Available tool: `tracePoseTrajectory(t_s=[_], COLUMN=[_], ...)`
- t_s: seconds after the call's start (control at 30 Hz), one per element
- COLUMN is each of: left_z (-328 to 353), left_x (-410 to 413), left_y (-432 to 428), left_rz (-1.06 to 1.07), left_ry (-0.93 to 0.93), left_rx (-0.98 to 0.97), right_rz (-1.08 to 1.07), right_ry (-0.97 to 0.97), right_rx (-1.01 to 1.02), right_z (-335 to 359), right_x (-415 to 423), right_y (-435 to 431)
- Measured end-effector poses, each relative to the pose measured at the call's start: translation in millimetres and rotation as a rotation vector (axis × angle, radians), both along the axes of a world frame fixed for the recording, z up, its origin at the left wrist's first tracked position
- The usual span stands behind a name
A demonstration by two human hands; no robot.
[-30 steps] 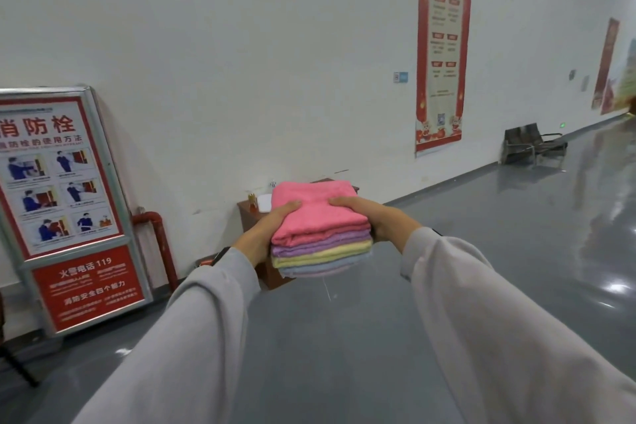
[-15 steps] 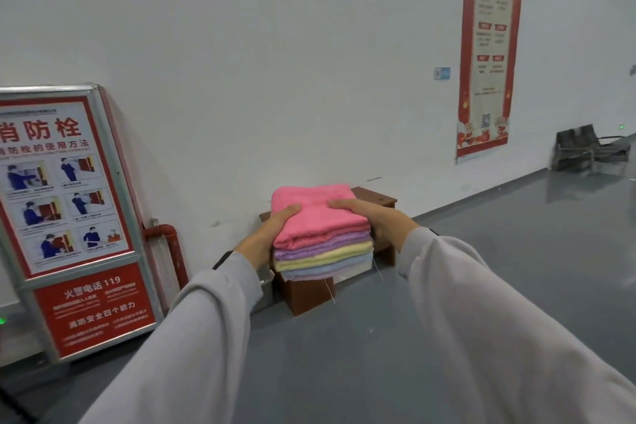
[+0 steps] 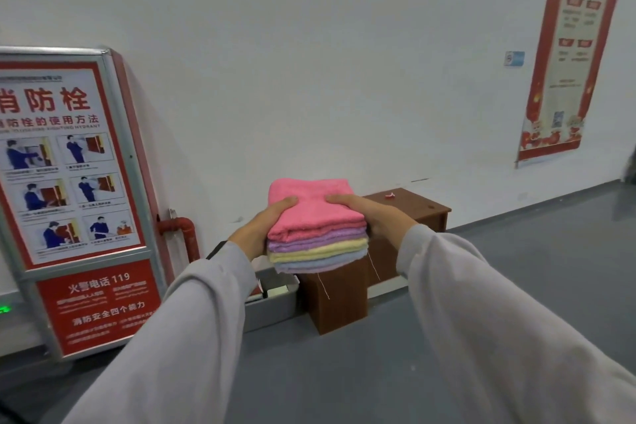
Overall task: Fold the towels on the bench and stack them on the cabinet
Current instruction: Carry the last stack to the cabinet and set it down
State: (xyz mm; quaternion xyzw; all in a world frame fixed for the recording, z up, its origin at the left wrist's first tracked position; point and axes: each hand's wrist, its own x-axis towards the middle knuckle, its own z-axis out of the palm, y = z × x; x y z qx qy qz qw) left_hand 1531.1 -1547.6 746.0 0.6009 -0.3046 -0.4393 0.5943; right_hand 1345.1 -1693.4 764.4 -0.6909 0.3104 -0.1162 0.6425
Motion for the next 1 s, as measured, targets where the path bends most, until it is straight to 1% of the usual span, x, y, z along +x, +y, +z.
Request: tracePoseTrajectory(t_s=[0.1,0.23,0.3,0.4,0.57,0.7,0.8,1.0], left_z=[-4.0,7.0,10.2,4.3,-25.7,-53.0,-67.4,-101.6], left_x=[74.3,163.9,202.2,253.3,336.2,410.7,463.5,574.7], left_y=[-52.1,-116.2,-148.4,-198.5,-291.3,-371.0,-422.1,-507.6], left_rz=[-0.001,-0.003,-0.012,-0.019,0.001,0.056,0.096,0.201], left_ry=[-0.005,-0.035,-0.044,-0.047,-0.023,-0.027,-0.007,0.007], left_rx=[0.014,0.029,0.04,0.058,0.072,0.062,0.098,0.081], right_rz=[0.002,-0.034,-0.064,-0.048,-0.007,0.019,0.068,0.1], right_ry=[-0.011,-0.053,-0.074,-0.069,-0.026,-0.019,0.009,-0.007], right_rx=[0.03,0.05,0.059,0.075,0.057,0.048,0.085,0.088], right_z=[-6.9,-11.0,-15.8,-22.9,-37.4,-55.4,-68.4,-91.1], right_x=[75.4,167.0,206.2,257.2,339.6,415.4,473.7,590.6], right_y=[-55.1,-121.2,-153.2,-204.9,-299.0,-382.8,-439.1,-531.3])
